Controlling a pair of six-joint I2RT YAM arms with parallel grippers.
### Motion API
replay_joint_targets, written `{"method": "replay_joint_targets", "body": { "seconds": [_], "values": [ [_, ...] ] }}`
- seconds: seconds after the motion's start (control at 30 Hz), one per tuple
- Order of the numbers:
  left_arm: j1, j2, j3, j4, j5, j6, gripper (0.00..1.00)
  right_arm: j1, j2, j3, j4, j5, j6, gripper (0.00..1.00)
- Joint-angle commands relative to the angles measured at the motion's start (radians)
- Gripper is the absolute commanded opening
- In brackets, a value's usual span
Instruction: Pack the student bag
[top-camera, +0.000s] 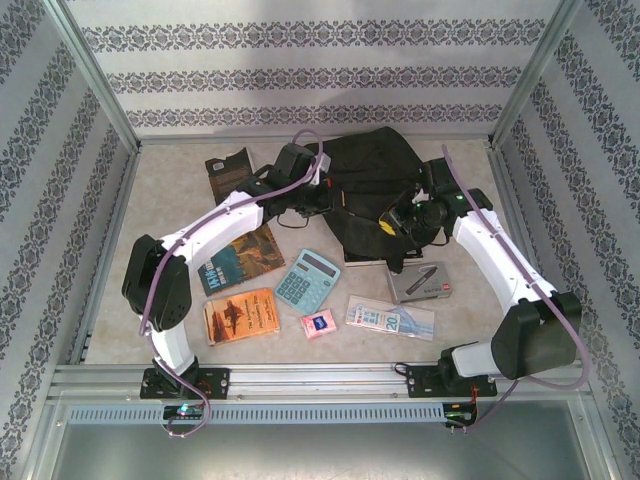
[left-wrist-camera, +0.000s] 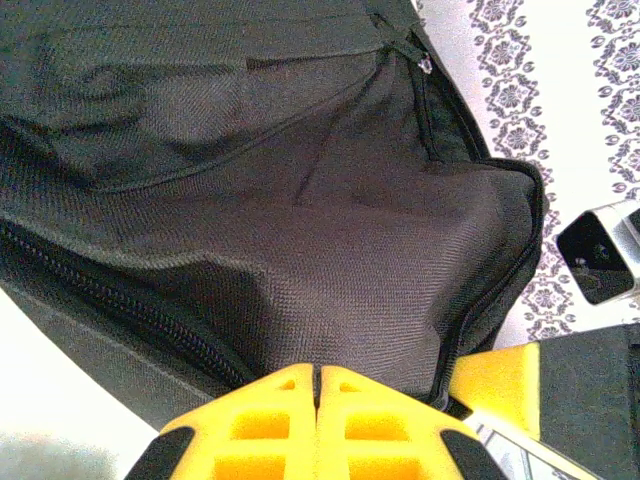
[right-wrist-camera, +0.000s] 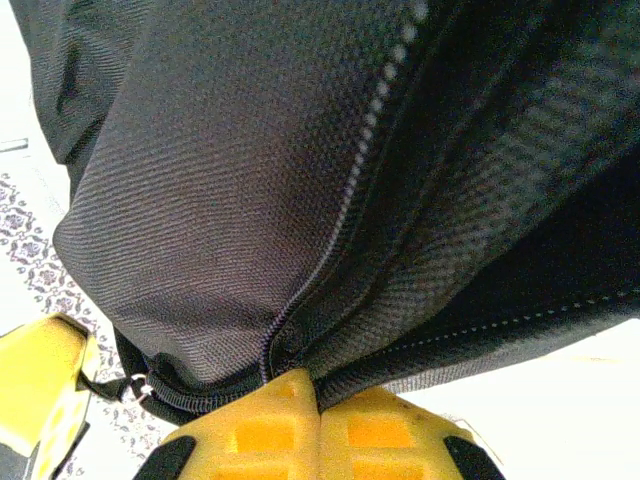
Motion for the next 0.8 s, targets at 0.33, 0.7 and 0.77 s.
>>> {"method": "replay_joint_targets", "body": {
  "seconds": [0.33,0.7,0.77],
  "values": [
    [0.126,0.006,0.059,-0.006,-0.086,0.09,0.0,-0.052,0.03,0.068,-0.2,0.158,-0.12,0.0],
    [0.034,0.029,0.179,0.041,0.036,0.198,0.0,-0.02,0.097,0.135,-0.113,0.015,-0.203,0.0],
    [0.035,0.054,0.219,0.022,0.024,0.201,0.0,-0.003,0.09,0.125,-0.076,-0.011,-0.217,0.0]
  ]
}}
